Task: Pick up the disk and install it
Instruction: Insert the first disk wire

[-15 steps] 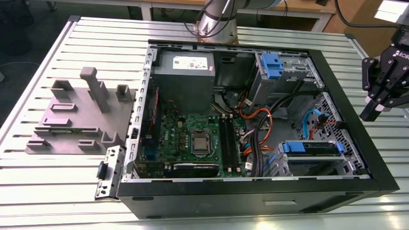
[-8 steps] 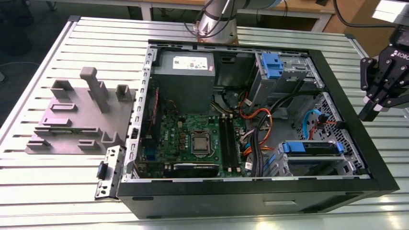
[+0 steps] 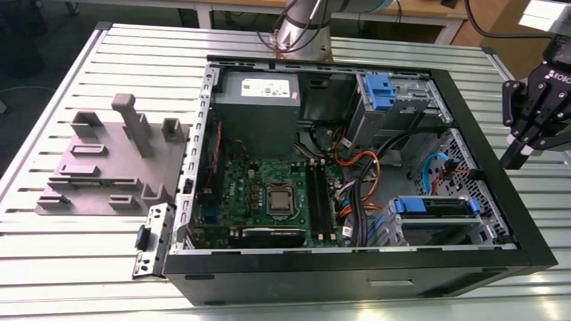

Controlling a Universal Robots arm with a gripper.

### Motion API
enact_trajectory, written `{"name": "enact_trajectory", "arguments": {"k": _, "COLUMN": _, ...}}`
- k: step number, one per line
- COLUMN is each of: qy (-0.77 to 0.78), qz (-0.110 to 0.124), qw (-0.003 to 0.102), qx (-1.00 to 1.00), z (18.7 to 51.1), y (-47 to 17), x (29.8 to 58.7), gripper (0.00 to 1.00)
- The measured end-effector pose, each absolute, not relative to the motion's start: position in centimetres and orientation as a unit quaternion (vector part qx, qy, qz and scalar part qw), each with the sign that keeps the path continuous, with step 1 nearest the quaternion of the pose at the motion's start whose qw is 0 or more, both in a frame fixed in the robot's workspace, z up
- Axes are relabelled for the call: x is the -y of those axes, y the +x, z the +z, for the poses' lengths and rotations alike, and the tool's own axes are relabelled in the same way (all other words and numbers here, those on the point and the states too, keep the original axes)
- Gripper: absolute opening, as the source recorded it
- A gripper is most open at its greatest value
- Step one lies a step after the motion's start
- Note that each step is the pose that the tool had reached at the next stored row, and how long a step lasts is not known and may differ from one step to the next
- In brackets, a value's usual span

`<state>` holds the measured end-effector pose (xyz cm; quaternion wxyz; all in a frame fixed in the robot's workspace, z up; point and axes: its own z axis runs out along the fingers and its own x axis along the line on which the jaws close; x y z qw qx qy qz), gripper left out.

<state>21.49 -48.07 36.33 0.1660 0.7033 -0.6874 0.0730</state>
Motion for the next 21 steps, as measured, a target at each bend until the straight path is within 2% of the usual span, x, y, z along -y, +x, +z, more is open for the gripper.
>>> {"name": "enact_trajectory", "arguments": {"k": 6, "qy": 0.704, "qz": 0.071, "qw": 0.164, "qx": 0.688, "z": 36.33, "y": 21.45, "x": 48.07, "gripper": 0.11}}
{"name": "enact_trajectory", "arguments": {"k": 8, "qy": 0.706, "qz": 0.060, "qw": 0.153, "qx": 0.689, "z": 36.33, "y": 21.44, "x": 48.08, "gripper": 0.11}}
{"name": "enact_trajectory", "arguments": {"k": 10, "qy": 0.707, "qz": 0.056, "qw": 0.148, "qx": 0.689, "z": 36.33, "y": 21.45, "x": 48.08, "gripper": 0.11}}
{"name": "enact_trajectory", "arguments": {"k": 21, "qy": 0.730, "qz": 0.047, "qw": 0.159, "qx": 0.664, "z": 36.09, "y": 21.30, "x": 48.09, "gripper": 0.11}}
